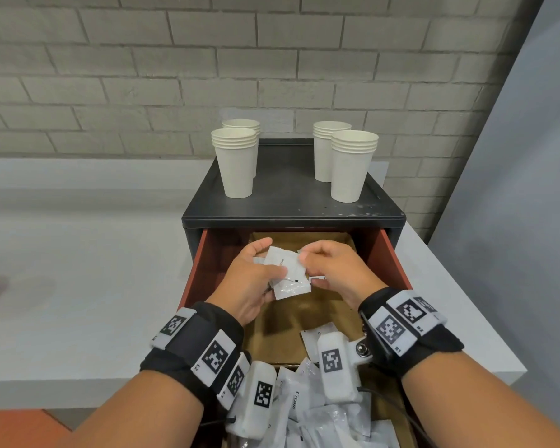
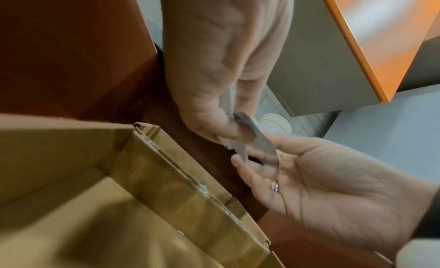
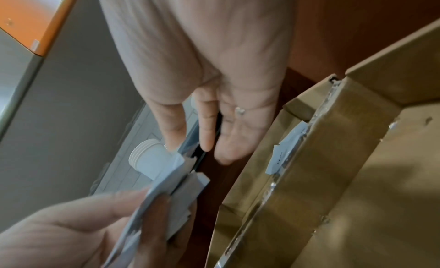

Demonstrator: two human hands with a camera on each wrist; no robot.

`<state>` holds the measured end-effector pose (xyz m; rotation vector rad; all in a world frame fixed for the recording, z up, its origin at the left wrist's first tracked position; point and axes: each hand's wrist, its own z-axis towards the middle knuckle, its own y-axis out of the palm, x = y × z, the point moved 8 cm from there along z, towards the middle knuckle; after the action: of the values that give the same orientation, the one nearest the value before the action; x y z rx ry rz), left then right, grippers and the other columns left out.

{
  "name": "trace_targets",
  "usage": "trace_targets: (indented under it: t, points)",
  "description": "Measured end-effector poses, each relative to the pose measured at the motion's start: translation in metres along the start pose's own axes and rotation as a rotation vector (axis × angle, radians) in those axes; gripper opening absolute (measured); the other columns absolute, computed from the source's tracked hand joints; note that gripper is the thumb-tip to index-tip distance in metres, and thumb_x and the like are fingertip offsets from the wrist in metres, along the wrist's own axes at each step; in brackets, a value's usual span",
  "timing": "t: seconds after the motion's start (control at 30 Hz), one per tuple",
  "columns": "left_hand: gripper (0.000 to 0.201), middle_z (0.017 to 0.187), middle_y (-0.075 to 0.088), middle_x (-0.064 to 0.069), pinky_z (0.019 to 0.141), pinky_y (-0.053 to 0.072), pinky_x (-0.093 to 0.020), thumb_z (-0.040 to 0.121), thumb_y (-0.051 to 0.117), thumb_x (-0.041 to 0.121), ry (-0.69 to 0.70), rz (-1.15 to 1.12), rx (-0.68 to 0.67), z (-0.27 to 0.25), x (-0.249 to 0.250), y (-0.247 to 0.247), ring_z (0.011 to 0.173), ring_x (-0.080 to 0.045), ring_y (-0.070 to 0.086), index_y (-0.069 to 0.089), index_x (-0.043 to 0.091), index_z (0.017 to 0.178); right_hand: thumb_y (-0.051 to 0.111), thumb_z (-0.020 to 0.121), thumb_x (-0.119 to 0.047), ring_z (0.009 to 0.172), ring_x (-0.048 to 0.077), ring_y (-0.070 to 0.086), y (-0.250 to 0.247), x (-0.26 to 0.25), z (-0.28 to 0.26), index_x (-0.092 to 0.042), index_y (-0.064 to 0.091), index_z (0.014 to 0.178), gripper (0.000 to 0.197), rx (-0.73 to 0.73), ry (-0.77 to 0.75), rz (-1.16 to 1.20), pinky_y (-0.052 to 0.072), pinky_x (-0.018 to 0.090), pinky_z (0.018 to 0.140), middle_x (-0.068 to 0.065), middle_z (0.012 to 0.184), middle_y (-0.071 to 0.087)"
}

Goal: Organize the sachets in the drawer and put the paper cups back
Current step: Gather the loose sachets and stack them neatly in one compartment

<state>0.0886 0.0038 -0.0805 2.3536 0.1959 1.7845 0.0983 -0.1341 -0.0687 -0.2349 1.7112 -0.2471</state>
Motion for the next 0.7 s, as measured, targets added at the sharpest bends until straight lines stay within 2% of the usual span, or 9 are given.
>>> trace_targets:
  t: [0.1,0.17,0.23,0.33,0.43,0.57,0.63,0.7]
  points:
    - [0.056,0.112,0.051,-0.001,0.067,0.058,-0.031,0.084,0.059,-0.011,-0.008,0.007,-0.063,-0.002,-0.001,0.005,0.093,-0.024,0.062,0.045,0.027,0.122,0.056,0.091,-0.009,0.071,0.009,0.057,-0.002,-0.005,-0.001,-0.013,0.065,0.095,0.01,0.03,-0.057,-0.044,0.05,0.016,0.061,0.006,0.091,0.064]
    - [0.056,0.115,0.052,-0.002,0.069,0.058,-0.031,0.083,0.059,-0.013,-0.011,0.007,-0.089,-0.004,-0.001,0.007,0.102,-0.026,0.061,0.045,0.028,0.119,0.054,0.092,-0.006,0.068,0.009,0.056,-0.01,-0.005,0.0,-0.012,0.065,0.092,0.013,0.089,-0.071,-0.051,0.048,0.015,0.056,0.006,0.09,0.065]
    - [0.057,0.112,0.054,0.001,0.067,0.059,-0.026,0.083,0.058,-0.014,-0.007,0.015,-0.092,-0.004,0.0,0.007,0.107,-0.027,0.059,0.046,0.029,0.119,0.053,0.093,-0.007,0.074,0.009,0.057,-0.019,-0.005,0.001,-0.012,0.064,0.094,0.012,0.142,-0.06,-0.013,0.047,0.015,0.057,0.004,0.096,0.064]
    - [0.057,0.101,0.052,0.007,0.06,0.057,-0.019,0.084,0.056,-0.015,0.008,0.019,-0.075,-0.004,0.001,0.006,0.101,-0.023,0.059,0.048,0.029,0.119,0.054,0.093,-0.009,0.087,0.01,0.059,-0.026,-0.002,0.002,-0.015,0.063,0.096,0.011,0.167,-0.024,0.048,0.047,0.014,0.056,0.001,0.103,0.062]
    - [0.049,0.108,0.054,0.003,0.065,0.057,-0.021,0.087,0.056,-0.009,0.014,-0.019,-0.063,-0.002,0.002,0.007,0.095,-0.019,0.06,0.049,0.026,0.12,0.054,0.093,-0.008,0.097,0.013,0.06,-0.023,-0.002,0.002,-0.014,0.062,0.096,0.011,0.157,-0.021,0.067,0.047,0.013,0.056,0.002,0.104,0.062]
    - [0.029,0.114,0.058,-0.002,0.07,0.057,-0.027,0.093,0.053,0.009,-0.047,-0.111,-0.061,-0.005,-0.001,0.008,0.1,-0.022,0.062,0.054,0.023,0.119,0.054,0.092,-0.006,0.093,0.012,0.06,-0.022,-0.003,0.002,-0.017,0.061,0.094,0.013,0.174,-0.036,0.088,0.048,0.013,0.056,0.002,0.106,0.061]
    - [0.026,0.114,0.059,-0.005,0.068,0.057,-0.027,0.094,0.053,0.014,-0.066,-0.126,-0.098,-0.007,-0.002,0.012,0.102,-0.023,0.063,0.055,0.023,0.118,0.055,0.092,-0.005,0.099,0.015,0.06,-0.022,-0.002,0.003,-0.017,0.061,0.092,0.014,0.183,-0.038,0.097,0.048,0.013,0.054,0.005,0.109,0.061]
    - [0.024,0.113,0.06,-0.004,0.063,0.057,-0.024,0.092,0.056,0.011,-0.062,-0.099,-0.121,-0.009,-0.002,0.013,0.1,-0.023,0.064,0.056,0.024,0.112,0.055,0.091,-0.004,0.101,0.015,0.061,-0.021,-0.002,0.002,-0.018,0.061,0.09,0.015,0.175,-0.034,0.103,0.049,0.012,0.053,0.005,0.109,0.062]
